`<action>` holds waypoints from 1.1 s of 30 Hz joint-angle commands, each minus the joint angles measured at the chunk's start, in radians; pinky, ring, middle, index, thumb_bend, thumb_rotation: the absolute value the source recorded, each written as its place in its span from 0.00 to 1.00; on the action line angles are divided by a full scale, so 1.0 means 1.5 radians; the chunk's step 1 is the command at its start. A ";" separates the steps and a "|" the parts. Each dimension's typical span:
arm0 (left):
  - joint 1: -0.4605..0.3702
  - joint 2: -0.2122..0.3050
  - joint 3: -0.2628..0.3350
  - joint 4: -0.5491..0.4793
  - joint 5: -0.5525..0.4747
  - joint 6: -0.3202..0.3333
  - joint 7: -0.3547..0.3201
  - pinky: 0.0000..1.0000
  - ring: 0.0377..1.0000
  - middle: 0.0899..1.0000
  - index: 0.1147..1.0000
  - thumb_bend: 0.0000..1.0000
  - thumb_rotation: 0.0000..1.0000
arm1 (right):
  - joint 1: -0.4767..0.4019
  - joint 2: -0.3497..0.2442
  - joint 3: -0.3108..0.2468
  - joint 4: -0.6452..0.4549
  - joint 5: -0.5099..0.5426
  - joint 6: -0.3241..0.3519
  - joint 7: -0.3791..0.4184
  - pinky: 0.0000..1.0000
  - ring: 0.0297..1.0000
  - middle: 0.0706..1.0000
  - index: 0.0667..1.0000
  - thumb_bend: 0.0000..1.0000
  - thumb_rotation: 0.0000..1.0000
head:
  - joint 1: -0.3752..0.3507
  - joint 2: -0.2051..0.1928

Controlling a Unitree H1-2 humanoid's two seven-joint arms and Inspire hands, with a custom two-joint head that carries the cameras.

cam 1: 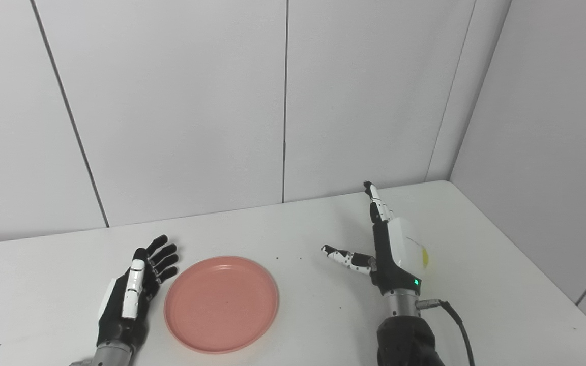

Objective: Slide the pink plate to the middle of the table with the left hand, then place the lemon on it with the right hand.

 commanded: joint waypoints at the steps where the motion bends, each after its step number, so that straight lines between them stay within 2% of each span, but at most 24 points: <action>1: -0.002 0.008 0.003 0.022 -0.001 -0.029 -0.009 0.83 0.83 0.81 0.80 0.71 1.00 | -0.004 -0.012 -0.016 -0.037 -0.002 0.020 -0.011 0.80 0.87 0.91 0.94 0.93 0.20 | -0.001 0.000; 11: -0.005 0.004 0.008 0.035 -0.003 -0.037 -0.006 0.81 0.82 0.81 0.79 0.74 1.00 | 0.021 -0.028 -0.056 -0.080 0.007 0.087 0.013 0.79 0.88 0.92 0.94 0.94 0.19 | -0.007 -0.004; 15: -0.007 0.004 0.013 0.036 -0.004 -0.040 -0.006 0.79 0.81 0.80 0.78 0.72 1.00 | 0.028 -0.038 -0.063 -0.080 0.008 0.092 0.009 0.79 0.88 0.91 0.94 0.93 0.18 | -0.009 -0.004; 20: -0.012 0.006 0.017 0.051 -0.007 -0.047 -0.011 0.79 0.81 0.79 0.78 0.73 1.00 | 0.037 -0.048 -0.068 -0.075 0.000 0.112 0.015 0.77 0.88 0.90 0.94 0.93 0.17 | -0.014 -0.004; 33: -0.005 0.006 0.017 0.035 -0.008 -0.041 -0.016 0.78 0.80 0.78 0.77 0.73 1.00 | 0.035 -0.050 -0.060 -0.037 0.023 0.158 0.036 0.76 0.88 0.90 0.92 0.92 0.14 | -0.015 0.003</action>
